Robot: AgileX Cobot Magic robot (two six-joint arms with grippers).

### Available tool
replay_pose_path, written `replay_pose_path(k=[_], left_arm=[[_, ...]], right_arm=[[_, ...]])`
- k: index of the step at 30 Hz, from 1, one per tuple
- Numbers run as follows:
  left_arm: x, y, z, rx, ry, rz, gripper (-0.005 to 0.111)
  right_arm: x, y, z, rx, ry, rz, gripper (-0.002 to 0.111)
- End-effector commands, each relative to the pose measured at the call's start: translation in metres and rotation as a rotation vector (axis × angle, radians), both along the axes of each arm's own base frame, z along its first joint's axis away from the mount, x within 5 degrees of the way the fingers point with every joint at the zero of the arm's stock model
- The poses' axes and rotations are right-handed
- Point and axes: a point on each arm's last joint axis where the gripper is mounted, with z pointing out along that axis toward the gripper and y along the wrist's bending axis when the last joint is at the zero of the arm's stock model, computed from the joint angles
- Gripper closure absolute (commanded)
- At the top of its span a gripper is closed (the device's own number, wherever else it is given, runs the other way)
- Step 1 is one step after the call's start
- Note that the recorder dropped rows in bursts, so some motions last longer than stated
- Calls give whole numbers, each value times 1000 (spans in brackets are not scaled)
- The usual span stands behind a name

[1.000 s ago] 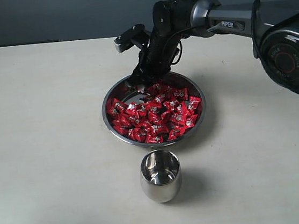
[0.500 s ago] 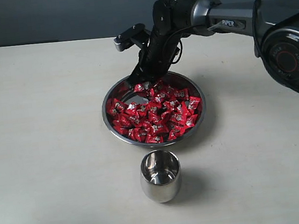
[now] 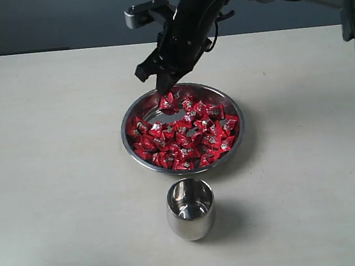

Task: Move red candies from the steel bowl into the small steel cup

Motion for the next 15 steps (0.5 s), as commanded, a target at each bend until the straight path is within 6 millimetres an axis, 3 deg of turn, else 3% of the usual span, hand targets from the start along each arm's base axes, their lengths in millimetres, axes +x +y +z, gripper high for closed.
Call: replay_pose_path(k=[1,8,15], left_arm=[[0,0,1,-3,-13,0,106],[0,0,1,-3,-13,0,106],[0,0,1,-3,-13,0,106]], right_arm=[[-23,0,33,97,70,63,109],[-80,-3,46,76,145,175,109],[-125,-17,28,48,160,141,109]])
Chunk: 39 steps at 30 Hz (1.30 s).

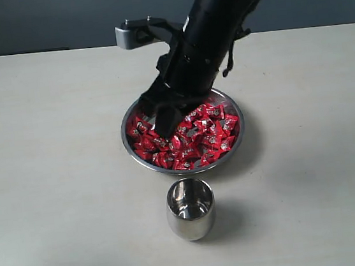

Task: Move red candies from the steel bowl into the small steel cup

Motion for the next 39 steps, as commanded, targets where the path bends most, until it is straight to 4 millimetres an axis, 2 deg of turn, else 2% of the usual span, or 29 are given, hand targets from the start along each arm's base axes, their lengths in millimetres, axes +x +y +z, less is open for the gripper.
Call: replay_pose_path(k=[1,3,8,17,20,21,24,28,33,36,39], left_arm=[[0,0,1,-3,-13,0,106],[0,0,1,-3,-13,0,106],[0,0,1,-3,-13,0,106],[0,0,1,-3,-13,0,106],[0,0,1,-3,-13,0,106],[0,0,1,-3,-13,0,106],[0,0,1,-3,-13,0,106],[0,0,1,-3,-13,0,106],[0,0,1,-3,-13,0,106],[0,0,1,-3,-13,0,106],[0,0,1,-3,-13,0,106]], right_arm=[[-21,-10,-15,-16,7,-23,109],[-29,-15,-31,-48,55,-26,109],[-35,-20,-47,-72,75,-44,109],[-37,-17,-46,-28,82,-19,108],[-39,-17,-46,-30,90,7,86],[-40,-18,-46,-33,101,14,82],[-39,-17,-45,-24,101,9,82],[-25,-14,-34,7,-36,-34,82],[9,-7,-21,88,-304,-238,82],[20,-3,-22,105,-380,-272,82],[30,1,-32,70,-394,-243,82]])
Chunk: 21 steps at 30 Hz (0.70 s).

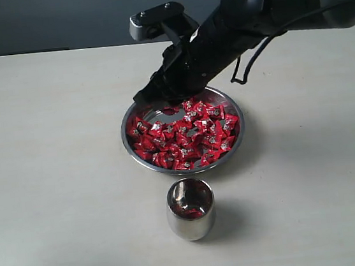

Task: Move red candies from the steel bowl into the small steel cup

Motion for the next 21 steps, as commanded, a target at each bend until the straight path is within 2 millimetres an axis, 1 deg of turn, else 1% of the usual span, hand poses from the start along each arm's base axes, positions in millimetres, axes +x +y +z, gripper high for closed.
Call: replay_pose_path(k=[1,5,14,16,19,20,21], left_arm=[[0,0,1,-3,-13,0,106],[0,0,1,-3,-13,0,106],[0,0,1,-3,-13,0,106],[0,0,1,-3,-13,0,106],[0,0,1,-3,-13,0,106],[0,0,1,-3,-13,0,106],[0,0,1,-3,-13,0,106]], right_arm=[[17,6,-14,-43,-41,6,82],[28,14,-32,-67,-11,20,82],[40,25,-63,-108,75,57,82],[40,28,-66,-113,82,71,76],[39,34,-71,-125,82,114,61],[38,37,-73,-128,79,125,59],[38,40,-74,-127,75,129,59]])
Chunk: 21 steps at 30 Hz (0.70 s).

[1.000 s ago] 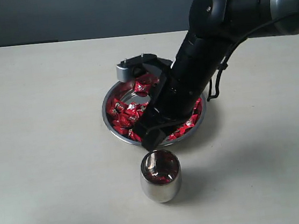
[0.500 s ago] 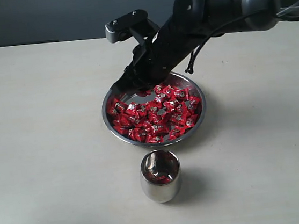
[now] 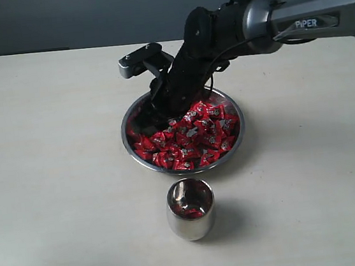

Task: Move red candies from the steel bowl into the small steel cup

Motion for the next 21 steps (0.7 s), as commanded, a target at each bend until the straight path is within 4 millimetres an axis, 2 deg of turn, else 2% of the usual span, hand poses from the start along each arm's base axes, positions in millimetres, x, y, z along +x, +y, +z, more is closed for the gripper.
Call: replay_pose_path(k=[1,6,12,14,21], left_arm=[[0,0,1,-3,-13,0,106],[0,0,1,-3,-13,0,106],[0,0,1,-3,-13,0,106],[0,0,1,-3,-13,0,106],[0,0,1,-3,-13,0,106]], right_arm=[[-1,12,-5,-5,-22,49,60],[-3,24,-12,-2,-36,65,62],[-4,25,-17,-14,-31,72,63],[-4,25,-17,-14,-31,72,70],[-3,25,-17,-11,-41,68,106]])
